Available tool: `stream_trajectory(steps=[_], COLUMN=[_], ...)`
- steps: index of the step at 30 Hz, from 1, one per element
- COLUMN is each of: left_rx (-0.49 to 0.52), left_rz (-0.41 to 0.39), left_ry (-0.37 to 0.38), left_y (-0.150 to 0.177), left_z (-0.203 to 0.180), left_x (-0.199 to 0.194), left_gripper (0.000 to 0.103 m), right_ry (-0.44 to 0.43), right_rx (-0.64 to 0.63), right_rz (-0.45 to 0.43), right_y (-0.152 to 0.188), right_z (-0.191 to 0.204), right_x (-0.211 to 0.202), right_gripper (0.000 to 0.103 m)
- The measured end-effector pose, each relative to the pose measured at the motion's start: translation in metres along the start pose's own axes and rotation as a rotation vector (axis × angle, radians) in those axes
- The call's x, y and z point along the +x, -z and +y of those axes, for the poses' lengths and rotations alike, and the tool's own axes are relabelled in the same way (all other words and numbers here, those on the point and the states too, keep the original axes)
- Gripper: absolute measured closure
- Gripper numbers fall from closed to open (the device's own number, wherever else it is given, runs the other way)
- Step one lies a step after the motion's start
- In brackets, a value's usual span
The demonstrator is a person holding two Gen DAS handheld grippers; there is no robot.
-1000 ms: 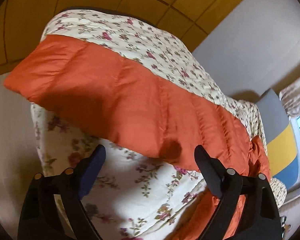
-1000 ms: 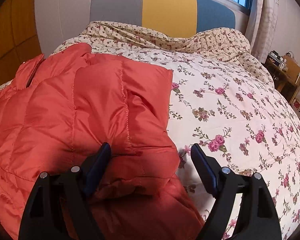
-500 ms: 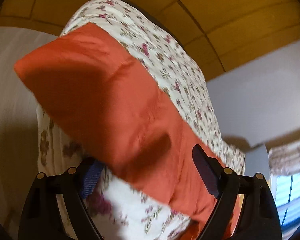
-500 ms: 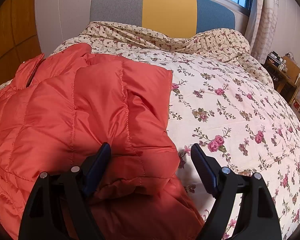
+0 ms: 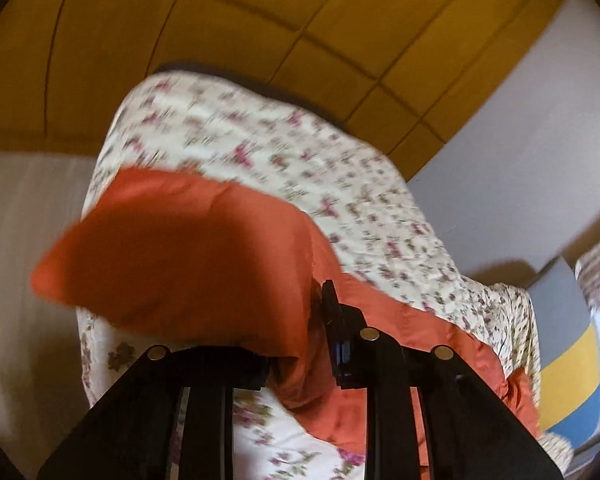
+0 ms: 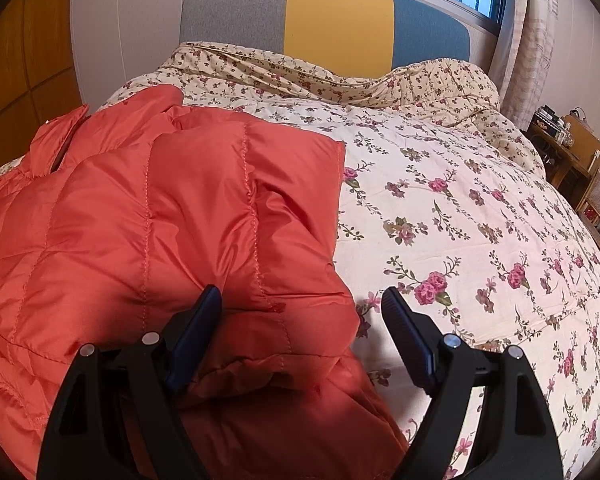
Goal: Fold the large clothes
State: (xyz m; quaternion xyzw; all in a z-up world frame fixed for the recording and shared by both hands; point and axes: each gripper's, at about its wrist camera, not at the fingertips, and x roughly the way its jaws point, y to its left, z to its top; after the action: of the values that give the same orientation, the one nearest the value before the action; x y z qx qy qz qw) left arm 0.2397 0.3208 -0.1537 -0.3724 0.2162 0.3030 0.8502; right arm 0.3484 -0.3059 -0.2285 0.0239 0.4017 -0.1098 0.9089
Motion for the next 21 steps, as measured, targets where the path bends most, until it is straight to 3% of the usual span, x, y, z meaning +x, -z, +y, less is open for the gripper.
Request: stream_trajectory(steps=[10,21], left_rx=[0.4,0.629], left_rz=[-0.115,-0.132], left_ry=[0.147,0.221], left_y=[0.049,0.108], left_z=[-0.1,-0.166], left_x=[-0.04,-0.065], left_gripper=[0.08,0.08], right_ry=[0.0,0.0], right_rx=[0.001,0.002], right_rz=[0.0,0.0], right_y=[0.0,0.001], right_z=[0.0,0.0], right_x=[0.0,0.0], right_gripper=[0.02,0.02])
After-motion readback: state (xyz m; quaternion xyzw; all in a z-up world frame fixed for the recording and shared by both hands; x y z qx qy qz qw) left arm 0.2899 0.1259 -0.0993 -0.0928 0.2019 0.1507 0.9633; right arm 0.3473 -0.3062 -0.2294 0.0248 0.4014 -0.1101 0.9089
